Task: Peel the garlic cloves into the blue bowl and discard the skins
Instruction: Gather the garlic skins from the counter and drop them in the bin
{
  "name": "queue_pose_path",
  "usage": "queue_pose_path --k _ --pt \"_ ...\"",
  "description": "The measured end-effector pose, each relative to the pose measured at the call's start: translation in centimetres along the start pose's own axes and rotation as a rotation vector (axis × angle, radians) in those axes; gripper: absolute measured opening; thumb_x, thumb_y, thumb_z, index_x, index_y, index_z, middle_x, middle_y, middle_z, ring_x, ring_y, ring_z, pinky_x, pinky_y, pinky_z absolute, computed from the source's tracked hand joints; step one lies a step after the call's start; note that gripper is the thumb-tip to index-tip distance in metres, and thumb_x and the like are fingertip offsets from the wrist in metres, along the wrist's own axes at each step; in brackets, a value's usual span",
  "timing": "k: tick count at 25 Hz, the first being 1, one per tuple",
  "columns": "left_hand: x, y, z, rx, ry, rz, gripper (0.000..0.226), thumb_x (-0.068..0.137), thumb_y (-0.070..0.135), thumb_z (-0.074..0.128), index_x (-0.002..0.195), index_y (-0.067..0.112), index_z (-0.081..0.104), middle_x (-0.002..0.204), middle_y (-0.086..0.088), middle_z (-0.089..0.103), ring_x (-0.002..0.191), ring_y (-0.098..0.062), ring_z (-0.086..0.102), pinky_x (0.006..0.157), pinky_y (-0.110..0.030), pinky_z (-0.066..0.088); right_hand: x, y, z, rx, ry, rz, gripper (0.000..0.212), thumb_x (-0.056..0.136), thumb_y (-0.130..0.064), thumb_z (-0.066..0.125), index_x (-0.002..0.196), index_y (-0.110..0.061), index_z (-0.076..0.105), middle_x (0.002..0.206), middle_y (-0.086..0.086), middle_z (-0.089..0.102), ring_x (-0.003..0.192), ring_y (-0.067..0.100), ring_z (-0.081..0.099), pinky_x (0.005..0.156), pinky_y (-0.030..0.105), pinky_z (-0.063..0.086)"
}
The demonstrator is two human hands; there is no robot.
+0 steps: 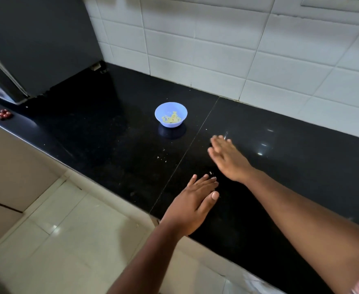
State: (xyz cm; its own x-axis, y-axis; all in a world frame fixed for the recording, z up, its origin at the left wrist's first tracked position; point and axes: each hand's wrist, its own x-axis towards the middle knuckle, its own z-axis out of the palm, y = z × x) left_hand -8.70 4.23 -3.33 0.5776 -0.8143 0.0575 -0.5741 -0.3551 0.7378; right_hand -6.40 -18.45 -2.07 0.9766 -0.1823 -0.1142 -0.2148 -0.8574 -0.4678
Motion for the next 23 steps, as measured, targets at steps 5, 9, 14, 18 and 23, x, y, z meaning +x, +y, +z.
queue_pose_path --k 5,9,14,18,23 --pt "-3.3 -0.5 0.7 -0.266 0.409 -0.027 0.063 0.107 0.065 0.031 0.133 0.023 0.070 0.140 0.012 0.065 0.144 0.002 0.045 0.122 -0.046 0.038 -5.9 -2.3 2.9 0.156 -0.137 -0.275 0.050 0.113 -0.044 0.030 0.162 -0.033 0.033 0.168 -0.022 0.023 0.154 -0.010 0.006 0.126 0.018 0.007" --pt "-4.7 -0.2 1.0 -0.566 0.779 0.029 0.063 0.107 0.060 0.039 0.125 0.010 0.072 0.133 0.000 0.071 0.141 -0.019 0.055 0.116 -0.060 0.041 -8.0 -2.6 2.2 0.535 -0.048 -0.051 0.050 0.109 -0.040 0.033 0.154 -0.025 0.049 0.162 -0.010 0.044 0.154 0.003 0.028 0.129 0.029 0.018" --pt "-7.4 -1.3 2.9 -0.638 1.191 0.099 0.085 0.108 0.062 0.027 0.133 -0.013 0.057 0.161 -0.026 0.040 0.160 -0.038 0.019 0.130 -0.059 0.010 -8.9 -4.1 3.5 -0.038 -0.050 -0.002 0.078 0.104 -0.069 0.012 0.166 -0.021 0.009 0.172 -0.012 0.002 0.147 -0.019 -0.014 0.121 0.011 -0.011" --pt "-7.1 -1.3 6.1 -1.031 1.350 -0.118 0.096 0.100 0.076 0.035 0.162 0.003 0.027 0.175 -0.003 0.017 0.163 -0.019 0.010 0.131 -0.059 0.008 -11.3 -6.5 5.8 -0.142 -0.048 -0.152 0.093 0.092 -0.080 -0.006 0.165 -0.023 0.000 0.168 -0.019 -0.006 0.148 -0.018 -0.018 0.128 0.023 -0.007" --pt "-4.9 -0.4 8.9 -1.317 1.503 -0.036 0.094 0.099 0.074 0.042 0.165 0.011 0.022 0.173 -0.006 0.024 0.162 -0.024 0.015 0.130 -0.060 0.009 -13.9 -10.0 7.7 -0.015 -0.139 -0.272 0.086 0.094 -0.080 -0.002 0.165 -0.030 0.002 0.170 -0.026 -0.004 0.154 -0.011 -0.010 0.130 0.028 -0.002"
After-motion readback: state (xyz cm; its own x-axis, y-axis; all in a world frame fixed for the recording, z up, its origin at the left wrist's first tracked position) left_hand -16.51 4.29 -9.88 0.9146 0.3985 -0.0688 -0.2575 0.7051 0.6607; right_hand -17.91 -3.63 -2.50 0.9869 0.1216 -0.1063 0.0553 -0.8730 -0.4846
